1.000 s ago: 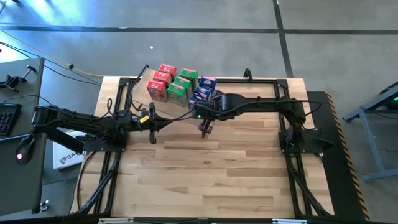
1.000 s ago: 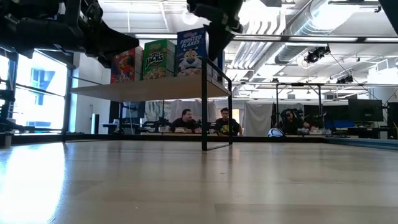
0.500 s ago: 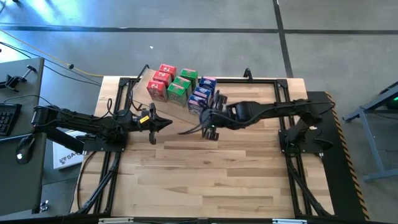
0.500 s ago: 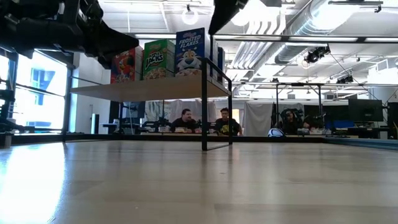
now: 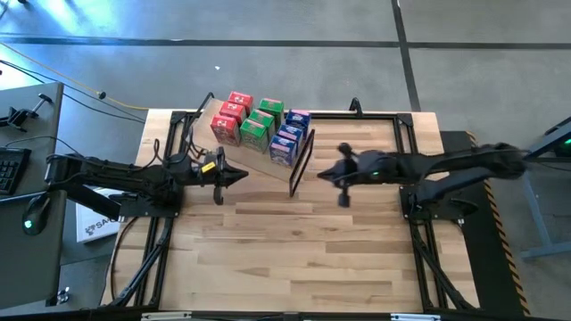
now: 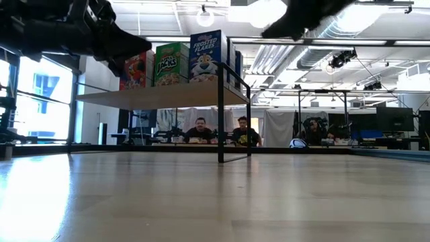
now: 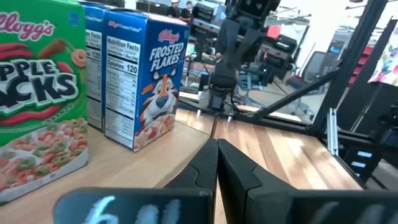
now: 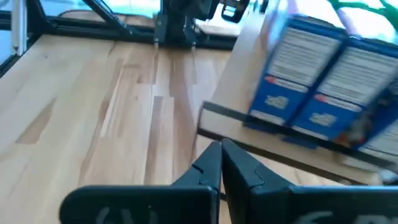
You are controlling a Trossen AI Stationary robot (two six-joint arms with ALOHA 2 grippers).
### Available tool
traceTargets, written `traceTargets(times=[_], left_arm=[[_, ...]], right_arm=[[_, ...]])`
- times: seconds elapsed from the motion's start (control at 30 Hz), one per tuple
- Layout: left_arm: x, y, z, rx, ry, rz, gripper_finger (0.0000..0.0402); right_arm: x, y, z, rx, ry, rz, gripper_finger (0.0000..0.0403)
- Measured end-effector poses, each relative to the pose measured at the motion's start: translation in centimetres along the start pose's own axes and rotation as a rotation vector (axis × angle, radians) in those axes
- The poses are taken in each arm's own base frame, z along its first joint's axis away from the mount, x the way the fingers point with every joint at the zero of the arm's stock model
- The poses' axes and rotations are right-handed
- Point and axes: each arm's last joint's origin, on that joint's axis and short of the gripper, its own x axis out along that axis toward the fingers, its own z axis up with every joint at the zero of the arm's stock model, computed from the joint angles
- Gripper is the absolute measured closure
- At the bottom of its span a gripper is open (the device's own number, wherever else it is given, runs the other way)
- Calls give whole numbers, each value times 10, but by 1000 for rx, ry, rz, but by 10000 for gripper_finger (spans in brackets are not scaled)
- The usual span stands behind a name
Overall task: Stack cereal on shelf
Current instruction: Return to Home Position
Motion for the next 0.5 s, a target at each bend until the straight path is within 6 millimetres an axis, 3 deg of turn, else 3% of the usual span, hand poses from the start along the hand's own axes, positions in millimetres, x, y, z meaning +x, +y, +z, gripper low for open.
traceTargets(times=[0.23, 0.5], left_arm=[[-1, 3, 2, 69, -15, 12, 401], [-8, 2, 5, 106, -11, 12, 401]], right_arm=[[-41, -15, -46, -53, -219, -11, 403], [-69, -20, -91, -6, -319, -59, 403]])
